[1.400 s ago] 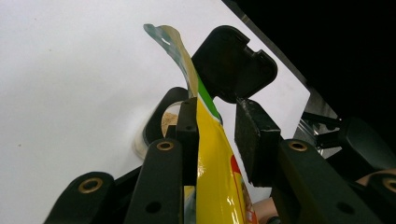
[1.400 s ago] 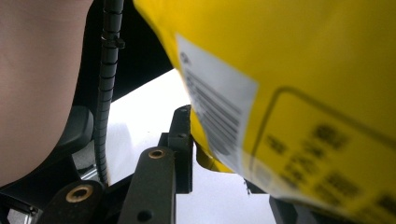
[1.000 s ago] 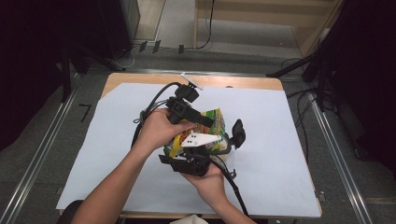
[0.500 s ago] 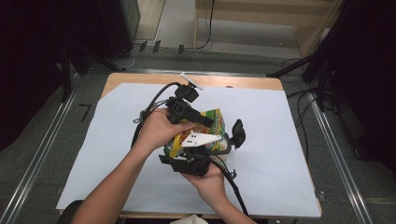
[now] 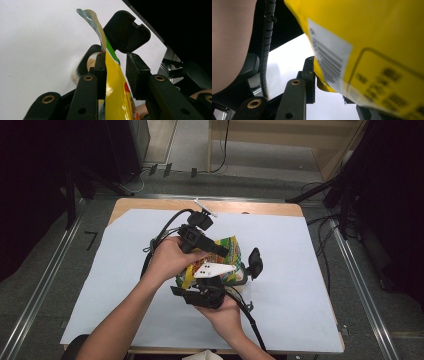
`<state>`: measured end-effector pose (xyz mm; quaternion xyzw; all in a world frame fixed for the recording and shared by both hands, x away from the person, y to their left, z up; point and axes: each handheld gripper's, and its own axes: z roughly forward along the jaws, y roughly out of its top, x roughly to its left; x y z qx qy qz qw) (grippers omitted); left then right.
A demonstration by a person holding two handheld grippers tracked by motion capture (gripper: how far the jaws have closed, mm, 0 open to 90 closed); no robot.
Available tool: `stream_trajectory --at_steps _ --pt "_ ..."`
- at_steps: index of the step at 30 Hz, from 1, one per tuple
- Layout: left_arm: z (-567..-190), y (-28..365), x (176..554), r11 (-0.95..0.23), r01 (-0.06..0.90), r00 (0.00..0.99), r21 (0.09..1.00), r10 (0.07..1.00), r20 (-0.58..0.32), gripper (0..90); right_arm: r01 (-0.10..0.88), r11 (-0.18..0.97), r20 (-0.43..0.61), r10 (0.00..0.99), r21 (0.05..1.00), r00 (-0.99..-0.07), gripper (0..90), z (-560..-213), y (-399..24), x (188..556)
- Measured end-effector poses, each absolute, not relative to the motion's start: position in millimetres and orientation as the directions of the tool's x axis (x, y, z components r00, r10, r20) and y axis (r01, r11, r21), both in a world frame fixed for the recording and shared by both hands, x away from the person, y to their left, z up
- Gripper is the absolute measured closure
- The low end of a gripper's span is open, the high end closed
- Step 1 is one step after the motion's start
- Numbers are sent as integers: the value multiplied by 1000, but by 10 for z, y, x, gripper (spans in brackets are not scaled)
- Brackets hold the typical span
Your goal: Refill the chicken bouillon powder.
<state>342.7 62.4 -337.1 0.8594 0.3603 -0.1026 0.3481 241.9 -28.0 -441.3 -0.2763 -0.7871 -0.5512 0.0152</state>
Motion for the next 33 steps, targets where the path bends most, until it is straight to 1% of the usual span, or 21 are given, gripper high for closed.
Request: stream_trajectory --at_steps 9,18,21,29,33 --pt "-3392 627 3423 -509 692 719 512 550 -425 715 451 248 327 415 857 -849 704 -4434 -270 2417" --pt "-3365 641 3415 -499 689 721 525 542 -432 712 449 244 329 410 859 -851 704 -4408 -274 2410" --pt "-3332 648 3396 -493 688 722 533 541 -431 699 444 243 325 406 863 -854 704 -4388 -278 2407" --pt "-3335 635 3390 -497 686 723 531 546 -423 705 459 236 348 392 857 -852 696 -4386 -274 2405" --pt "-3311 652 3388 -485 683 725 546 540 -427 704 449 246 335 394 859 -856 699 -4360 -291 2411"
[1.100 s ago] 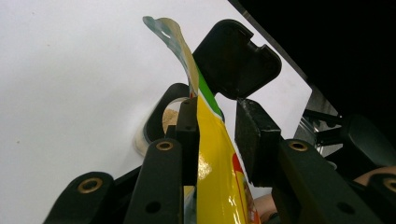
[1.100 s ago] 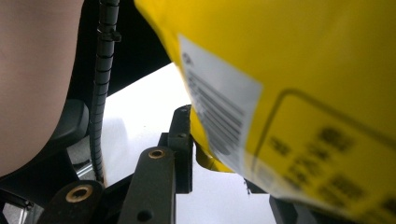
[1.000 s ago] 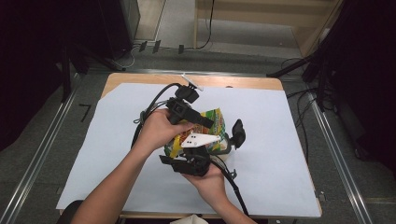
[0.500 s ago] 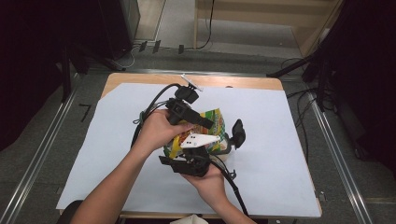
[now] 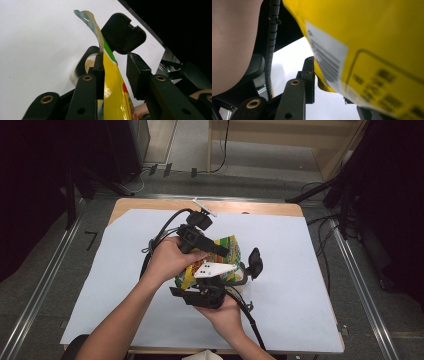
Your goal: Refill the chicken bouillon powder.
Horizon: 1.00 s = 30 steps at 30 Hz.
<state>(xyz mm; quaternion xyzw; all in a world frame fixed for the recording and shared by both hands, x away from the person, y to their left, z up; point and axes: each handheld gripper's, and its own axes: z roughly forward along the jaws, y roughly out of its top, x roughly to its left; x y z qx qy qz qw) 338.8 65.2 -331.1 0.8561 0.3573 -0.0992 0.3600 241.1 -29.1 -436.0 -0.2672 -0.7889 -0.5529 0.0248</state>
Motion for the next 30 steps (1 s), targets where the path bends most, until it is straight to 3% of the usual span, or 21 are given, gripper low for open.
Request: stream_trajectory --at_steps 30 --pt "-3342 582 3444 -505 681 728 530 545 -415 716 501 233 393 387 833 -834 678 -4370 -303 2454"
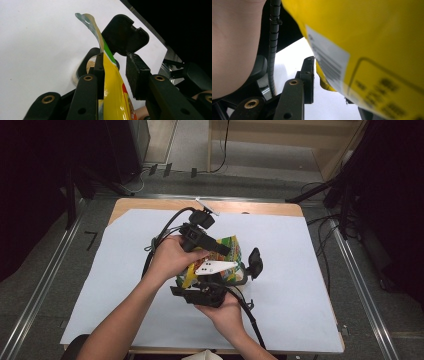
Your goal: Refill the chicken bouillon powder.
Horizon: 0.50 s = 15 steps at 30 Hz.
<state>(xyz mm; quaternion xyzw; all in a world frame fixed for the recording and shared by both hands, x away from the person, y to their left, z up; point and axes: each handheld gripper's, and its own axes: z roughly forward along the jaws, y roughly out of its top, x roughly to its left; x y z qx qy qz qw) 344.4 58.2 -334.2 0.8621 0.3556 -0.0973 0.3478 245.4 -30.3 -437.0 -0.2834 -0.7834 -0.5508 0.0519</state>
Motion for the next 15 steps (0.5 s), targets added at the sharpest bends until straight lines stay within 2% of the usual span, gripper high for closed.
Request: stream_trajectory --at_steps 11,15 --pt "-3370 576 3417 -513 678 731 527 547 -407 717 483 246 367 399 840 -840 679 -4405 -290 2439" --pt "-3399 596 3416 -516 685 726 514 545 -420 717 461 259 339 404 849 -850 652 -4444 -278 2425"
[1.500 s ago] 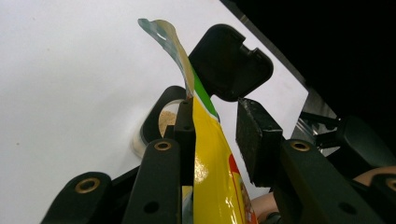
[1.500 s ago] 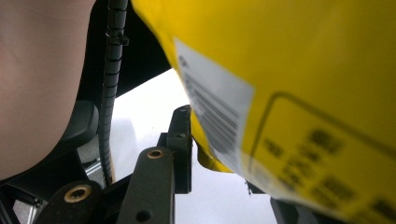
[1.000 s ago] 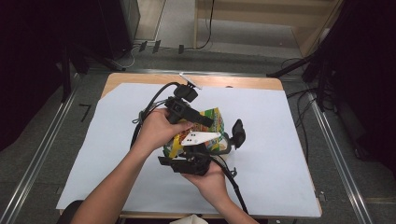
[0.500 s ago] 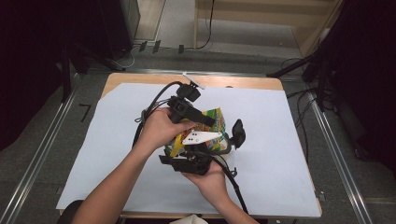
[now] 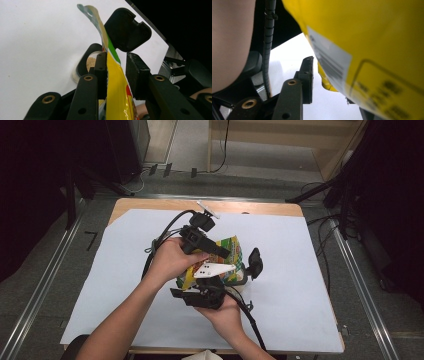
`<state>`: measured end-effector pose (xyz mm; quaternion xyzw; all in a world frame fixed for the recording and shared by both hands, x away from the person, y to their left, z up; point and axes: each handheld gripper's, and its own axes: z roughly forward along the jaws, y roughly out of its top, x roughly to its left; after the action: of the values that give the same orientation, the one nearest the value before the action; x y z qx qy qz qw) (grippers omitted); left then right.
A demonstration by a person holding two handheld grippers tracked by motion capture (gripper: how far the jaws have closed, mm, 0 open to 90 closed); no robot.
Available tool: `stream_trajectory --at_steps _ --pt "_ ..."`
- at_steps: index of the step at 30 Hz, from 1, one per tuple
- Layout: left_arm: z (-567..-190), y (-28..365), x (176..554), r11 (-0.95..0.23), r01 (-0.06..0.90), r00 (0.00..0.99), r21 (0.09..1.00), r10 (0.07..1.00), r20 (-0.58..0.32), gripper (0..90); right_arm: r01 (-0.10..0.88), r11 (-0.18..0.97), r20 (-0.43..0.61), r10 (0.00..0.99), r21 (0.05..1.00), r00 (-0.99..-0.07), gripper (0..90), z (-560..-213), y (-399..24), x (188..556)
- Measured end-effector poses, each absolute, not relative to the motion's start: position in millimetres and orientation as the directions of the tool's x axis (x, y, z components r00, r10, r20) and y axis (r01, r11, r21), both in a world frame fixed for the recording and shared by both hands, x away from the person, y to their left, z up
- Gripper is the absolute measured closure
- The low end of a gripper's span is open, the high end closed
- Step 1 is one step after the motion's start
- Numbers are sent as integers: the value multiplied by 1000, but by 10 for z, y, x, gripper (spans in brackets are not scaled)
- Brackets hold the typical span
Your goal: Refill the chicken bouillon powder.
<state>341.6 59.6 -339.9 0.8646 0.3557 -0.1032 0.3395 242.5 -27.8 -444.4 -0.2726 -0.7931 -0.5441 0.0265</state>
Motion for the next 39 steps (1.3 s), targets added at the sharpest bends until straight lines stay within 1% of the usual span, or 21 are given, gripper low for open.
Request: stream_trajectory --at_steps 7,12,15,19,22,25,29,33,39 --pt "-3448 612 3425 -526 691 722 496 542 -431 723 452 263 331 398 852 -855 617 -4512 -259 2407" --pt "-3507 635 3444 -532 698 716 479 536 -448 734 437 288 307 401 852 -863 610 -4592 -233 2393" --pt "-3541 634 3446 -545 691 723 475 529 -445 754 419 309 281 404 854 -871 607 -4630 -214 2377" --pt "-3582 647 3449 -553 690 724 468 518 -456 755 389 342 239 405 855 -883 607 -4673 -192 2362" --pt "-3616 642 3453 -561 686 727 463 513 -456 757 375 356 222 402 856 -888 597 -4705 -186 2357" --pt "-3641 639 3464 -564 688 725 456 510 -463 760 380 363 229 396 851 -889 585 -4737 -180 2343" --pt "-3684 639 3483 -562 691 721 454 498 -482 762 355 380 194 400 854 -896 567 -4786 -167 2332" --pt "-3726 622 3482 -581 672 738 459 476 -479 789 351 390 187 400 851 -897 550 -4838 -158 2324" --pt "-3783 642 3503 -580 681 727 446 468 -502 802 366 384 205 400 848 -893 537 -4898 -158 2328"
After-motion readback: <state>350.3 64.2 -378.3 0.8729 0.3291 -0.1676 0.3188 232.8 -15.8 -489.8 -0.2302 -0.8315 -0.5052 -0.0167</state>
